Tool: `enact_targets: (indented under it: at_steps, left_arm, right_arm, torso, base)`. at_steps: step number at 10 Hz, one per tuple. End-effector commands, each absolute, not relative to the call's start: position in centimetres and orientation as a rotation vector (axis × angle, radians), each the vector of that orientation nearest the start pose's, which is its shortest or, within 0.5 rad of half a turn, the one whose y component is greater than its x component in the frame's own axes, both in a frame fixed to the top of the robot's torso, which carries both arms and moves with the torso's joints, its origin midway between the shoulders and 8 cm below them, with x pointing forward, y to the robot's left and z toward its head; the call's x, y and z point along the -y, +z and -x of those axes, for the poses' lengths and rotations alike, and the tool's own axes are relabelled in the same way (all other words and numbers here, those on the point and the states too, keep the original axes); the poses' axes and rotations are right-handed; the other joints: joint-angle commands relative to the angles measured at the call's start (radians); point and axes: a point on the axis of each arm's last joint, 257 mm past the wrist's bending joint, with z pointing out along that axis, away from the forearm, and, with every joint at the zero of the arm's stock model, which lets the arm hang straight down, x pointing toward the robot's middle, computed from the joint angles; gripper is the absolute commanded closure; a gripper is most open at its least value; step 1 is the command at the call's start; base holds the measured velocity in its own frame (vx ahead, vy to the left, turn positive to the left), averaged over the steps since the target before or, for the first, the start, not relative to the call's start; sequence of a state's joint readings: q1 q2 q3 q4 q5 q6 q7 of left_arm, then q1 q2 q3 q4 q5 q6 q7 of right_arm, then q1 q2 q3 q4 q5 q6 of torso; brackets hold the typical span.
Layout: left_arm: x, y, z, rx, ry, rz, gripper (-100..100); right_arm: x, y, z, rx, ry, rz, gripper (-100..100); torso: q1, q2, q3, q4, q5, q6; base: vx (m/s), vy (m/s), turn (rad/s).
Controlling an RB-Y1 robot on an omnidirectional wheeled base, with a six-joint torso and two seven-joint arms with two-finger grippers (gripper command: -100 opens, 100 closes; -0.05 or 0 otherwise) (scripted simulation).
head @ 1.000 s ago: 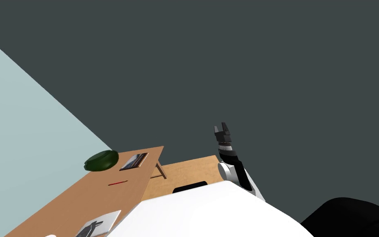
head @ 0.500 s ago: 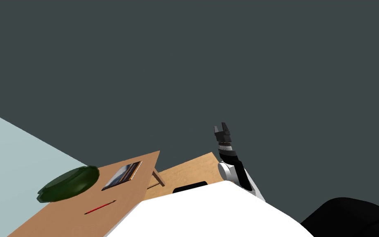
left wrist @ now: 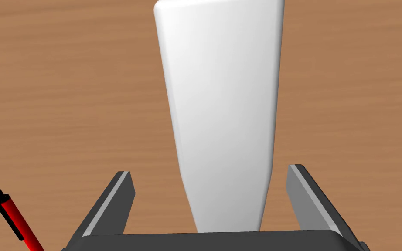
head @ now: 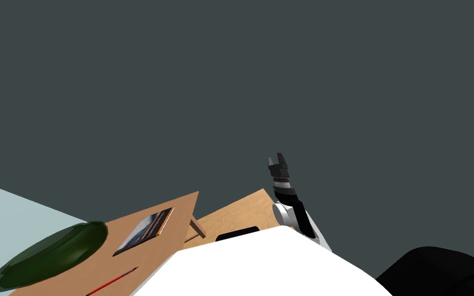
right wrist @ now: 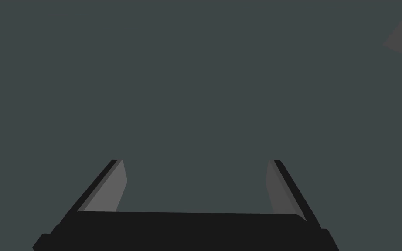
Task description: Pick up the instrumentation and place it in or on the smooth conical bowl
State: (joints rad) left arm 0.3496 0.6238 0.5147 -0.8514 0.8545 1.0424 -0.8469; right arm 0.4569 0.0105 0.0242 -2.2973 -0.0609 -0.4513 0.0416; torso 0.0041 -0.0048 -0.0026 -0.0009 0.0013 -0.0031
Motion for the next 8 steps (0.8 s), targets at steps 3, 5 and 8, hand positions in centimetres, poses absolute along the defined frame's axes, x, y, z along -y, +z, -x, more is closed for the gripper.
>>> enact_targets:
  at_steps: [3,5,8]
  left_arm:
    - [-57.87,-54.43,-2.88,-1.975,-0.003,2.427,-100]
    - [-57.82,-54.53,-2.68,-1.975,0.002,2.429,100]
    - [-57.84,-54.52,-2.76,-1.974,0.0,2.428,100]
  right_arm:
    - [27.48,3.7,-35.16,-0.573,1.345,-0.684,0]
    - [27.48,3.69,-35.16,-0.573,1.345,-0.685,0]
    - [27.48,3.69,-35.16,-0.573,1.345,-0.685,0]
  torso:
    - [0.001,0.003,0.002,0.001,0.0,0.0]
    - [-0.002,0.0,0.0,0.001,0.0,0.001]
    - [-0.002,-0.001,0.0,0.001,0.0,0.001]
  base:
    - [-0.045,0.041,-0.017]
    - [-0.004,0.002,0.007]
    - [0.0,0.0,0.0]
